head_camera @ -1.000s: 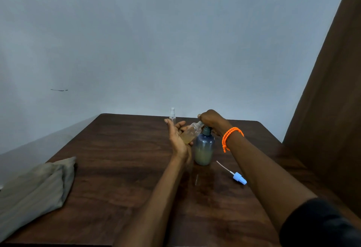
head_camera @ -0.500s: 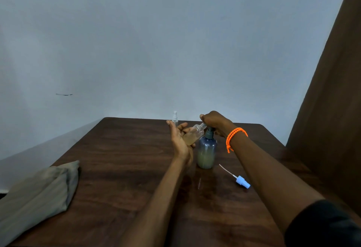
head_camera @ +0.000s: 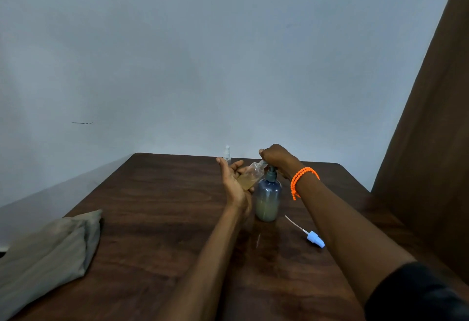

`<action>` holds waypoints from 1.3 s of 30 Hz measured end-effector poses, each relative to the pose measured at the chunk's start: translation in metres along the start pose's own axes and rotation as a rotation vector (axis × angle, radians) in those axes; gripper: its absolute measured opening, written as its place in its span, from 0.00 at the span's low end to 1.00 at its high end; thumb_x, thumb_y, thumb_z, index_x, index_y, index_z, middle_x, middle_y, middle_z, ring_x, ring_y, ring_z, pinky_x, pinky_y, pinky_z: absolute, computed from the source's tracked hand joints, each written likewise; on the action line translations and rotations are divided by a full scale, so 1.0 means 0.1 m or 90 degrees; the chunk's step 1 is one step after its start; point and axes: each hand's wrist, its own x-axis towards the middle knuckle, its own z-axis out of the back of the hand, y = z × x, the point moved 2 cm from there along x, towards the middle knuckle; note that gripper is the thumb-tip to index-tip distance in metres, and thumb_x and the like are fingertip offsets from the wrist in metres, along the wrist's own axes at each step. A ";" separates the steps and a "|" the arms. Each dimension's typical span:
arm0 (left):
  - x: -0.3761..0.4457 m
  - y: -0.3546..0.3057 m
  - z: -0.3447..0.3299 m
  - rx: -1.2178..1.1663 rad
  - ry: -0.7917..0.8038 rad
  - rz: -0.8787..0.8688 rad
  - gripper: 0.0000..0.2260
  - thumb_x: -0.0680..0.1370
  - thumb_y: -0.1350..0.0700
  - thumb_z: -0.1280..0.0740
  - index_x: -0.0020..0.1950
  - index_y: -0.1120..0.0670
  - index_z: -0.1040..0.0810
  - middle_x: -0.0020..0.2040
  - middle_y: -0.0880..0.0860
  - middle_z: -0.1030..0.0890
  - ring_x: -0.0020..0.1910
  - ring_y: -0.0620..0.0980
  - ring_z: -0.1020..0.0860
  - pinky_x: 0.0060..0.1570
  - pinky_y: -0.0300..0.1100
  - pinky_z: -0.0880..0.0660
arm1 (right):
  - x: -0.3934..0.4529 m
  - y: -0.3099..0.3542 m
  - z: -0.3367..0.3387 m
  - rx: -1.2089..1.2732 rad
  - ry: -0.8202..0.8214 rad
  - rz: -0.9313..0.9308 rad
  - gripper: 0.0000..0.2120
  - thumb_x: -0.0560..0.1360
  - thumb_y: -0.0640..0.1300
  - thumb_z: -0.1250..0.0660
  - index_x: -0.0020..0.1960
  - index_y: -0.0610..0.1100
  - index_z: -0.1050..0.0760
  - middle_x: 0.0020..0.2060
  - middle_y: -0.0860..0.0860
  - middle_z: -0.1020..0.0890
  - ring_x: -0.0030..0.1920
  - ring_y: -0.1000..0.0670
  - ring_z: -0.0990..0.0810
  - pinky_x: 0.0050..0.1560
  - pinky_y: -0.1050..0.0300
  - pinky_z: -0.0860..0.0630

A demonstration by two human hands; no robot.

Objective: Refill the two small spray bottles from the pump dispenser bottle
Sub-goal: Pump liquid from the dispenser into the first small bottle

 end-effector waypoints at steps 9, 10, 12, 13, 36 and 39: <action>-0.04 -0.04 0.03 -0.013 0.006 0.016 0.36 0.78 0.26 0.51 0.60 0.58 0.26 0.46 0.55 0.21 0.36 0.49 0.23 0.28 0.40 0.37 | -0.03 0.03 -0.03 0.048 0.019 -0.015 0.16 0.82 0.43 0.42 0.36 0.41 0.33 0.32 0.46 0.26 0.35 0.47 0.27 0.42 0.54 0.30; -0.04 -0.05 0.03 -0.012 0.005 0.013 0.37 0.77 0.26 0.50 0.60 0.58 0.25 0.46 0.55 0.21 0.36 0.49 0.23 0.28 0.41 0.37 | -0.02 0.04 -0.03 0.039 0.021 -0.015 0.16 0.83 0.43 0.42 0.36 0.41 0.33 0.32 0.46 0.26 0.37 0.46 0.26 0.43 0.53 0.30; -0.01 -0.05 0.03 -0.007 0.001 0.006 0.37 0.76 0.25 0.50 0.59 0.57 0.25 0.46 0.55 0.21 0.36 0.48 0.23 0.28 0.41 0.37 | 0.01 0.02 -0.06 0.030 0.015 -0.012 0.16 0.82 0.42 0.41 0.36 0.41 0.33 0.34 0.45 0.25 0.41 0.44 0.26 0.45 0.52 0.29; 0.00 -0.04 0.05 -0.006 0.001 0.006 0.37 0.77 0.26 0.50 0.59 0.57 0.25 0.46 0.55 0.22 0.36 0.48 0.23 0.29 0.41 0.38 | 0.04 -0.01 -0.10 0.036 0.010 -0.012 0.14 0.80 0.41 0.40 0.36 0.41 0.32 0.35 0.43 0.24 0.42 0.43 0.25 0.44 0.51 0.28; -0.03 0.02 -0.02 -0.029 -0.005 0.017 0.38 0.76 0.26 0.48 0.59 0.59 0.25 0.44 0.55 0.21 0.32 0.49 0.25 0.24 0.40 0.37 | 0.02 -0.06 0.02 0.020 0.020 -0.008 0.16 0.82 0.42 0.42 0.36 0.41 0.34 0.31 0.46 0.28 0.31 0.49 0.30 0.31 0.58 0.34; -0.04 0.03 0.02 -0.020 -0.010 0.018 0.37 0.78 0.27 0.50 0.58 0.59 0.25 0.42 0.54 0.21 0.32 0.49 0.24 0.25 0.39 0.38 | 0.08 -0.11 -0.07 0.000 0.015 0.003 0.14 0.79 0.39 0.40 0.34 0.42 0.33 0.36 0.43 0.26 0.38 0.45 0.27 0.39 0.54 0.31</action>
